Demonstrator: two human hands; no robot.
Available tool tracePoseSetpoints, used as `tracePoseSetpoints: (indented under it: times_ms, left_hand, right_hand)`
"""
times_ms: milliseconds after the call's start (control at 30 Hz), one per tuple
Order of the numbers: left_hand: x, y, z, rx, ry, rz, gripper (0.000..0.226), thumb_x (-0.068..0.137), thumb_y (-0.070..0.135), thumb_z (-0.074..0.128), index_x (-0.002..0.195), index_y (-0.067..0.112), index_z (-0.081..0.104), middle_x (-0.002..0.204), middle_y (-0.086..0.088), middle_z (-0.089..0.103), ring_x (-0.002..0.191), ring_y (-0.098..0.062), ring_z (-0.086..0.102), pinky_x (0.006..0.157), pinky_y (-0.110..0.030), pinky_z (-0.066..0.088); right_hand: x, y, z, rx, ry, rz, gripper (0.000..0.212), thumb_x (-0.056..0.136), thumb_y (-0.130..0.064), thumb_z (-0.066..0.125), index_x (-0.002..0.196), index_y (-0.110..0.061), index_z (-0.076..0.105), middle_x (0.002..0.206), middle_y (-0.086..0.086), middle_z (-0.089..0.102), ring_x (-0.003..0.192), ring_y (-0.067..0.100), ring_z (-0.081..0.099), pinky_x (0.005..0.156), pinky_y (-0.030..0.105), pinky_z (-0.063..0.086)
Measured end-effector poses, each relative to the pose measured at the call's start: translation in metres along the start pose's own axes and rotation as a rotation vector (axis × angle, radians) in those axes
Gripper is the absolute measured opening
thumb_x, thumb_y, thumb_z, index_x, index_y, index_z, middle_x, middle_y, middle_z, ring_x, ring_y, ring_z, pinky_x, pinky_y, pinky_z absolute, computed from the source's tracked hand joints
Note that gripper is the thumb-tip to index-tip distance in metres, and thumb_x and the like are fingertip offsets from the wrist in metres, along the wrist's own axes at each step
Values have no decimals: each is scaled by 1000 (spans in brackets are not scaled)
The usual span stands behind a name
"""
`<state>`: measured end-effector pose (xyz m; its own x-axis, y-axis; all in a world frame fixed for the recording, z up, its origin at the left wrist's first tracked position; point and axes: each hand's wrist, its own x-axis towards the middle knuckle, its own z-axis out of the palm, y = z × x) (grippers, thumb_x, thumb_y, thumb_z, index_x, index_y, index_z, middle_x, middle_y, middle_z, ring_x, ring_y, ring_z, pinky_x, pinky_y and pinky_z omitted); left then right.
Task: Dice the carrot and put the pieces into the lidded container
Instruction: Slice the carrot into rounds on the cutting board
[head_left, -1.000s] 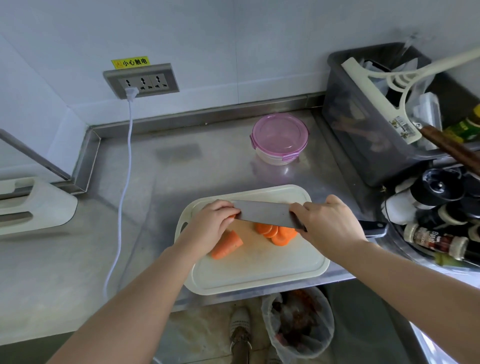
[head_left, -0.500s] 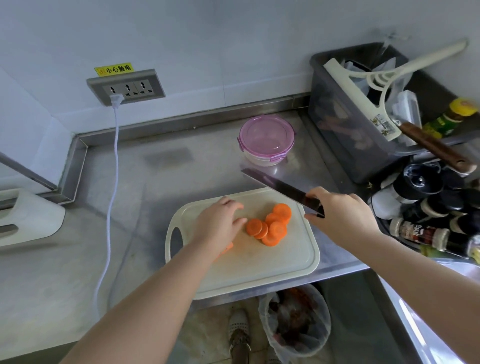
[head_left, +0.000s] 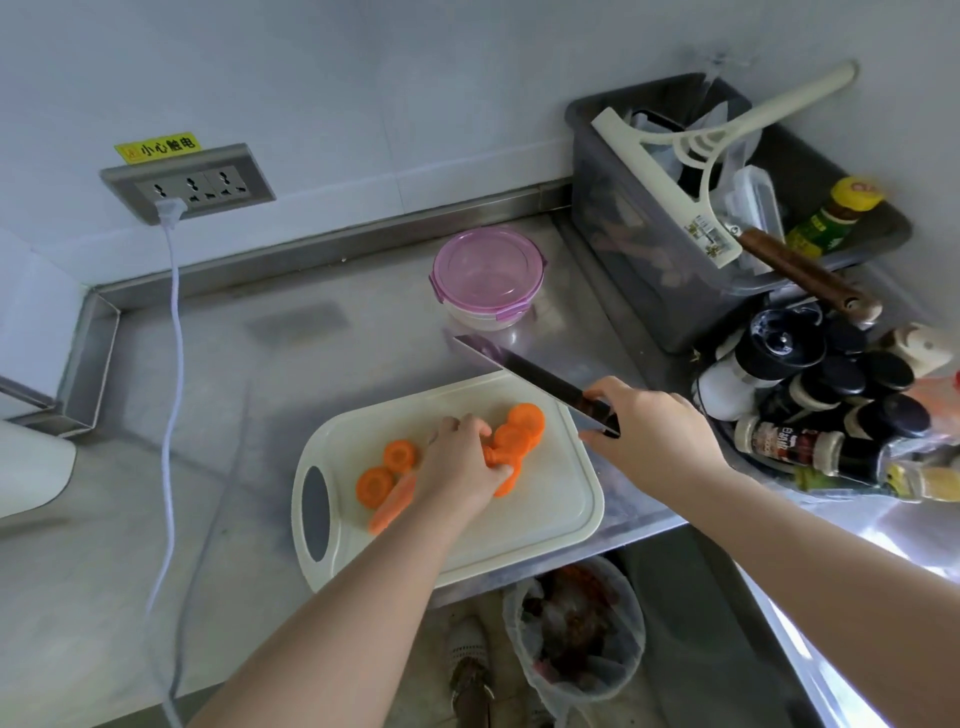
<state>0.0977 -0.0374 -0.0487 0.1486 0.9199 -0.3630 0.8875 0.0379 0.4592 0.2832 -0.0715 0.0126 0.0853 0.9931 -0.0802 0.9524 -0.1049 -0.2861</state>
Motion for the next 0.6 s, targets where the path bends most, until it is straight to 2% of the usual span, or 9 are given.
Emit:
tracePoseSetpoints:
  times_ms: [133,267,367,600]
  left_hand:
    - [-3,-8,-3,-33,-51,41,43,81,23,71,119,23,53,122,-2,46,112,-22,52,98,-32,41]
    - [-4,-3,-2,9,-47,6,53,75,33,75,120,20,50,121,-2,47,111,-24,53,93,-33,41]
    - [-5,3,6,79,-11,-36,57,75,39,74,119,12,48,121,-7,49,112,-27,53,94,-36,41]
    - [-9,6,15,161,9,-102,46,81,32,65,115,7,48,119,-12,52,111,-30,52,95,-36,40]
  right_hand:
    - [-1,-1,0,18,-14,-6,37,94,-40,56,127,-28,48,101,-5,68,88,18,60,78,24,34]
    - [0,-2,1,27,-22,-3,37,93,-40,56,127,-28,48,102,-5,68,79,13,52,78,23,36]
    - [0,-3,0,31,-35,1,38,93,-40,57,128,-27,48,103,-5,68,81,14,55,79,24,38]
    - [-1,-3,0,33,-41,3,37,94,-40,56,128,-27,48,102,-7,67,78,12,50,76,22,35]
